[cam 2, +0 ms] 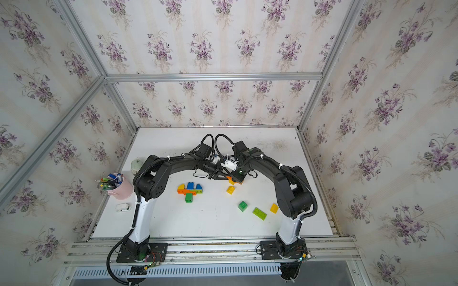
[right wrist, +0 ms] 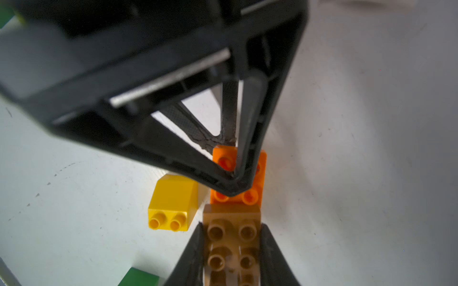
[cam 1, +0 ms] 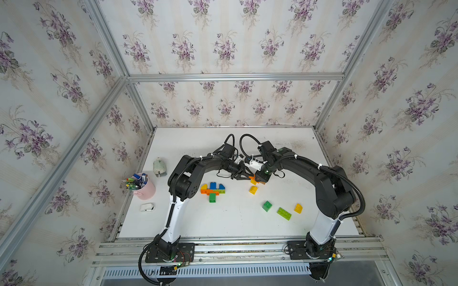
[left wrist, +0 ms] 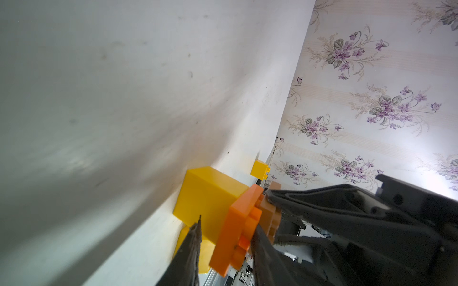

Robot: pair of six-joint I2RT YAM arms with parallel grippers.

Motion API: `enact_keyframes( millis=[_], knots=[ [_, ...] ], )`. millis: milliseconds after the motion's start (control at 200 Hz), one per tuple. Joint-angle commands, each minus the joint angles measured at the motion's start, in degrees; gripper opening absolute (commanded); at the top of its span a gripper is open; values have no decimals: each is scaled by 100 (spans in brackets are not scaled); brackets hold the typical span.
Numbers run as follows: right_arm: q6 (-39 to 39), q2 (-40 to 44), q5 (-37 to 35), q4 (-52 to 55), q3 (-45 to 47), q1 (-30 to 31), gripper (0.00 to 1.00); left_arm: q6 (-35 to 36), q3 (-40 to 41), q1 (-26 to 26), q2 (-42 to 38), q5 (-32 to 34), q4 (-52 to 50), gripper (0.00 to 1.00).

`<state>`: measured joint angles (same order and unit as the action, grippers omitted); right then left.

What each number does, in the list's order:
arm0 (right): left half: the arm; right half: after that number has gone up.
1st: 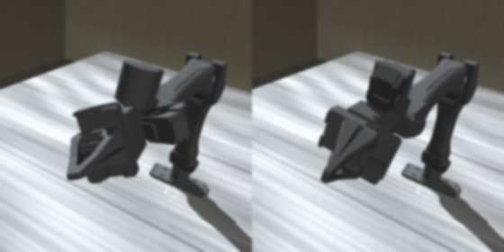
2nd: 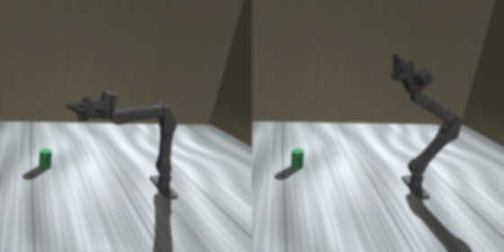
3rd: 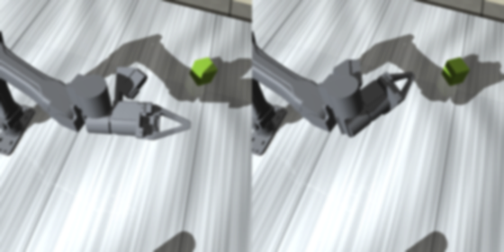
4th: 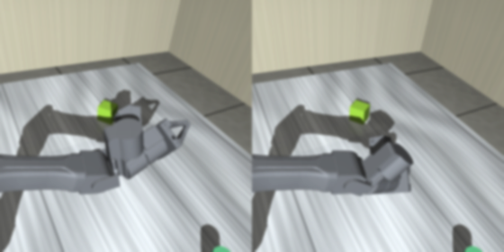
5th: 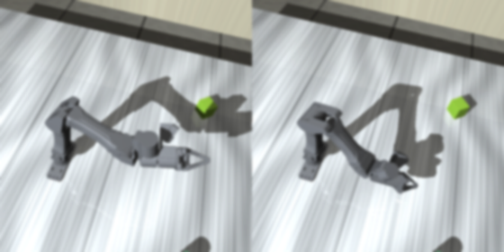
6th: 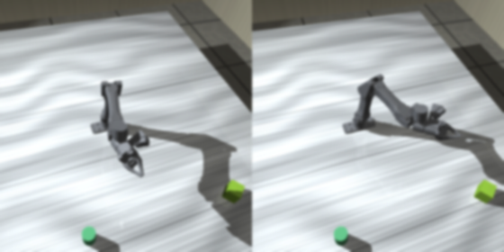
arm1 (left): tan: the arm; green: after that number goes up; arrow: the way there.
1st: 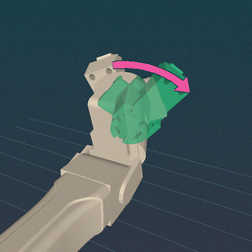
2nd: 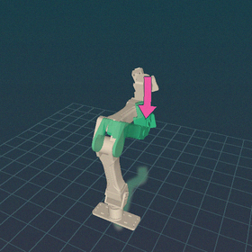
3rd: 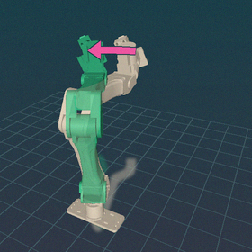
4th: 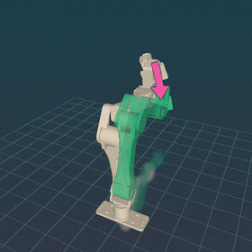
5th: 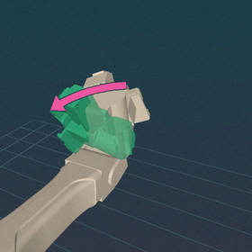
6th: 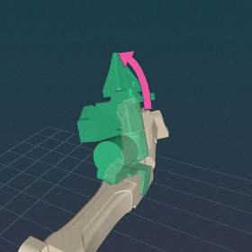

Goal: Assemble a fork with lego
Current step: Assemble the lego brick with the lego brick.

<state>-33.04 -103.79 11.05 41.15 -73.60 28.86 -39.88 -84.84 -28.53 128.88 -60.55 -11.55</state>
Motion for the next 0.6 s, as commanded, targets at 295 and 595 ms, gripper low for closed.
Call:
enact_keyframes(
  millis=[295,595],
  knots=[
    [223,115,-147,414,182,-12,22,23,90,23,32,256,-150,36],
    [-25,267,-123,452,356,-3,23,133,-6,40,-3,254,-285,38]
  ],
)
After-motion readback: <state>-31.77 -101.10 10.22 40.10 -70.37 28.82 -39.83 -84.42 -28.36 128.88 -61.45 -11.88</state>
